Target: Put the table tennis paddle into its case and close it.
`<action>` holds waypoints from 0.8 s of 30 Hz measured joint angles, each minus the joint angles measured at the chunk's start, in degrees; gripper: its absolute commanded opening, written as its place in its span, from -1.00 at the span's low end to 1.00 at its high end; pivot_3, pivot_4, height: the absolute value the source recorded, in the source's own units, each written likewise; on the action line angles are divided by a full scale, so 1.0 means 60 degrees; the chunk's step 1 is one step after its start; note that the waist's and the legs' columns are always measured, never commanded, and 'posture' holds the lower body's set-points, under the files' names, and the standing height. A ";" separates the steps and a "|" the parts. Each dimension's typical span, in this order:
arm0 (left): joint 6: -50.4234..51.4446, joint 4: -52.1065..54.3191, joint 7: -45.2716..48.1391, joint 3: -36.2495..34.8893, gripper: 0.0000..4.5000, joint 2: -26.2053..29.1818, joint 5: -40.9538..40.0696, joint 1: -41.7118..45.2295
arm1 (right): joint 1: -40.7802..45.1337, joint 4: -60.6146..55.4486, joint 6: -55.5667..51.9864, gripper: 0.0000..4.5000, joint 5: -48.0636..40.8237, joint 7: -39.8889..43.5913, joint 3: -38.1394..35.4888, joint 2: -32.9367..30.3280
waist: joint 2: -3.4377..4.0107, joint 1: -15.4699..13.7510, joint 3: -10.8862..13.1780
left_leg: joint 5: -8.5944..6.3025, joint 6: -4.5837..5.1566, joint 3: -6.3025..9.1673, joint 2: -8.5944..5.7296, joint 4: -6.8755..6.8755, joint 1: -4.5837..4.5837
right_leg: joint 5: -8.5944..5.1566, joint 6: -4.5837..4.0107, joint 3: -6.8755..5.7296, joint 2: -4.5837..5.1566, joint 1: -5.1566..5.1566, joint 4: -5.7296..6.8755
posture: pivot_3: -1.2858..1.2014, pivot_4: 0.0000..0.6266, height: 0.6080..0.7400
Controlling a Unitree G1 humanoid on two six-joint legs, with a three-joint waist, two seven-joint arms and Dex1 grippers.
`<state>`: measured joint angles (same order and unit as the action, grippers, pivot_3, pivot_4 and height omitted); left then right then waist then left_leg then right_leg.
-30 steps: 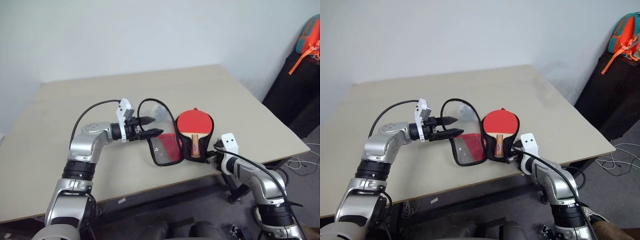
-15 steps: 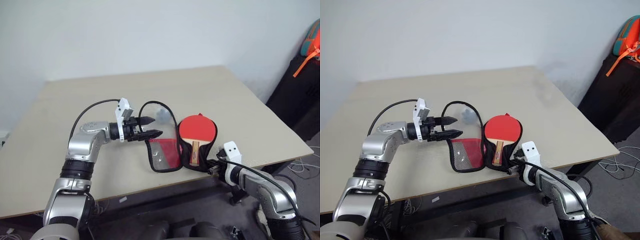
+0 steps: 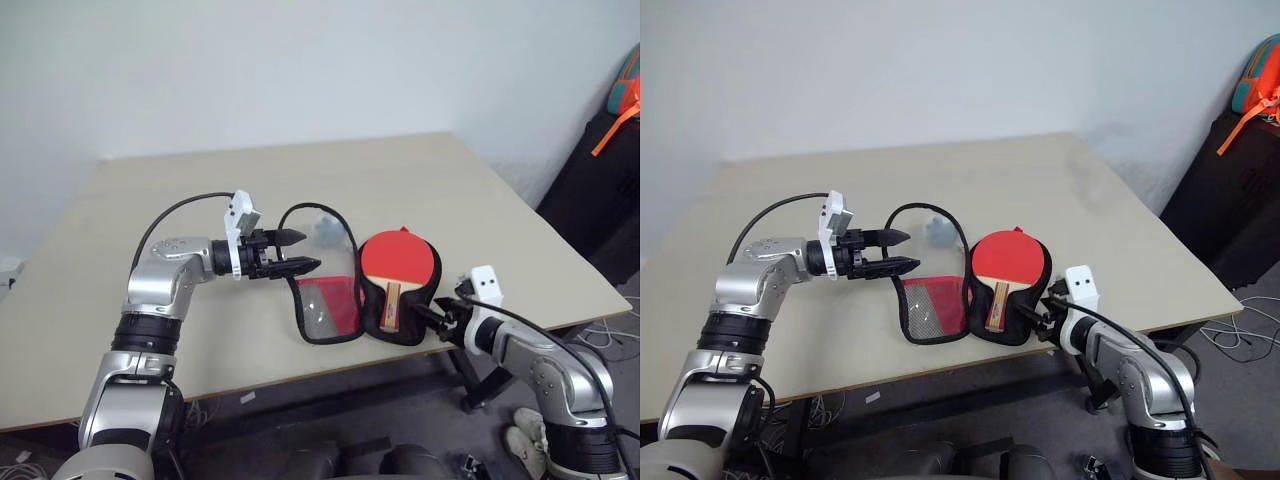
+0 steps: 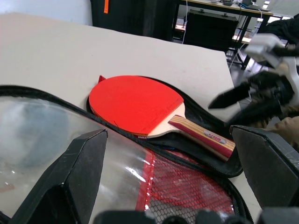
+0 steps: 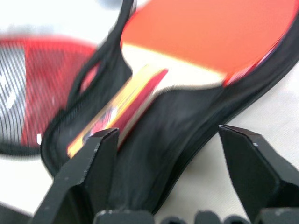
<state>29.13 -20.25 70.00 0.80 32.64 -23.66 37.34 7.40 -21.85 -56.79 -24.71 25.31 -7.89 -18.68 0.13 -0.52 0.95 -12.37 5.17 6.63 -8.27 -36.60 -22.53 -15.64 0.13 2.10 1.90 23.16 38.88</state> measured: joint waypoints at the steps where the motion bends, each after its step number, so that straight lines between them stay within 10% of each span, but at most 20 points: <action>1: 0.0050 -0.0176 -0.0018 -0.0092 1.00 0.0039 -0.0012 0.0123 | 0.0114 0.0000 0.0319 0.62 -0.0003 0.0002 -0.0123 0.0011 | 0.0000 0.0003 0.0000 | 0.0000 0.0000 0.0000 0.0000 0.0000 0.0000 | 0.0000 0.0000 -0.0001 -0.0001 0.0000 0.0000 | 0.03 -1.00 1.00; 14: -0.3313 -0.5185 -0.0079 0.0479 1.00 0.0989 0.2443 0.1882 | 0.1681 0.2116 0.2071 0.62 0.0554 -0.1009 0.0048 0.0903 | -0.0005 0.0018 0.0000 | 0.0003 -0.0004 -0.0003 -0.0004 0.0013 -0.0002 | 0.0000 -0.0001 0.0001 0.0000 0.0014 0.0003 | 0.03 -1.00 1.00; 24: -0.6333 -0.6812 -0.0188 0.1993 1.00 -0.0266 0.4610 0.2036 | 0.2002 0.2883 0.2912 0.62 0.0927 -0.1590 0.0175 0.1050 | -0.0008 -0.0049 -0.0001 | 0.0002 0.0001 -0.0003 -0.0010 -0.0001 -0.0013 | 0.0001 -0.0001 0.0000 0.0006 0.0015 0.0007 | 0.03 -1.00 1.00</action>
<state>-8.86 -61.12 68.87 12.76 31.04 4.00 49.56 19.42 -4.55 -39.32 -19.15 15.77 -6.84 -12.39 0.08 -0.81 0.94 -12.35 5.18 6.61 -8.33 -36.61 -22.61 -15.63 0.13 2.10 1.94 23.25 38.92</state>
